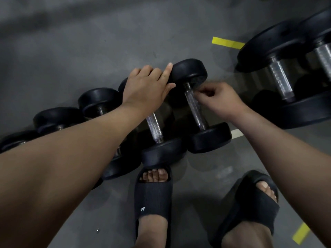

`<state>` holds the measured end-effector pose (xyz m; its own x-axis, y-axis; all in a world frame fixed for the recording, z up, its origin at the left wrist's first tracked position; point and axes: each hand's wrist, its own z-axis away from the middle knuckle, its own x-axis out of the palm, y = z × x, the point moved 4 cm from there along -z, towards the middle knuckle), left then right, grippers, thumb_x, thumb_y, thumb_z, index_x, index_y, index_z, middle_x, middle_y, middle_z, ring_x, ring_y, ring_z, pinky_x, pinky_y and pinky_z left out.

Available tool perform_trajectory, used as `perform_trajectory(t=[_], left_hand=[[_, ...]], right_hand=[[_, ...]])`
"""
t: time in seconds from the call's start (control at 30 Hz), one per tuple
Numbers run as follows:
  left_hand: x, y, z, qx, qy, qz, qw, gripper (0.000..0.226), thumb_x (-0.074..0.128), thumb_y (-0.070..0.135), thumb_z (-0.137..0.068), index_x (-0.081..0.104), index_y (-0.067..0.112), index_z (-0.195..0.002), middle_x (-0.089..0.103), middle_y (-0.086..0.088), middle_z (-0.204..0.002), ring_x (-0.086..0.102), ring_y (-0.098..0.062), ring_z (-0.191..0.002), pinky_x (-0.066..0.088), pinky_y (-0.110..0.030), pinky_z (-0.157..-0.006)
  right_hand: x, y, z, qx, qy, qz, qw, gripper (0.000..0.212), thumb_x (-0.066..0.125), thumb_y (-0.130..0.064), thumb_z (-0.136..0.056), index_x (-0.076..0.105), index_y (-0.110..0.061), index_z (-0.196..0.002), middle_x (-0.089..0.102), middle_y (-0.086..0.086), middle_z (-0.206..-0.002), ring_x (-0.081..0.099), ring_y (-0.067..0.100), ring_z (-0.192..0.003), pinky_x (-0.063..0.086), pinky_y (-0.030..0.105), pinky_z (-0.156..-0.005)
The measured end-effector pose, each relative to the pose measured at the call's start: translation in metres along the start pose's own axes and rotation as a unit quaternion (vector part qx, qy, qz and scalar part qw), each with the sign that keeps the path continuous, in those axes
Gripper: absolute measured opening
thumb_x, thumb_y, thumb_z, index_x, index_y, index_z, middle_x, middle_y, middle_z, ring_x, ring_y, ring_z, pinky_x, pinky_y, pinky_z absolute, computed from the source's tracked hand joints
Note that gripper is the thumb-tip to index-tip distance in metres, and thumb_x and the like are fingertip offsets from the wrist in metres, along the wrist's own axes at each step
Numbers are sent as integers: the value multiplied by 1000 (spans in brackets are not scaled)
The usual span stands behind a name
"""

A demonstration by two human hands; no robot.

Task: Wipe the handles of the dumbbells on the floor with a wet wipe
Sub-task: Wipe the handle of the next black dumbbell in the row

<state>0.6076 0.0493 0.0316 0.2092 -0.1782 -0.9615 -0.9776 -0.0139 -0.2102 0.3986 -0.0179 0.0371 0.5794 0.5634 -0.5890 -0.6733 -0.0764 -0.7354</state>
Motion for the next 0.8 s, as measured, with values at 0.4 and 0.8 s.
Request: perform_trajectory(t=[0.4,0.8], left_hand=[[0,-1,1,3,2,6,1000,59,28,53,-108,44,17,-151,66,-2,-102,59,-29,-96,43,-42,-78],[-1,-2,1,0,-2,6,1000,59,27,53,-107,45,18,-151,66,-1,-102,59,-28,-96,42,-40,-77]], right_hand=[[8,-4,3,-46,40,64,996,14,71,-12,-86,80,-21,-92,63,-12,-88,61,8,-86,44,14,-79],[6,-5,-7,-22,50,32,998,14,68,-13,-91,78,-18,-98,71,-4,-94,65,11,-90,45,9,-78]])
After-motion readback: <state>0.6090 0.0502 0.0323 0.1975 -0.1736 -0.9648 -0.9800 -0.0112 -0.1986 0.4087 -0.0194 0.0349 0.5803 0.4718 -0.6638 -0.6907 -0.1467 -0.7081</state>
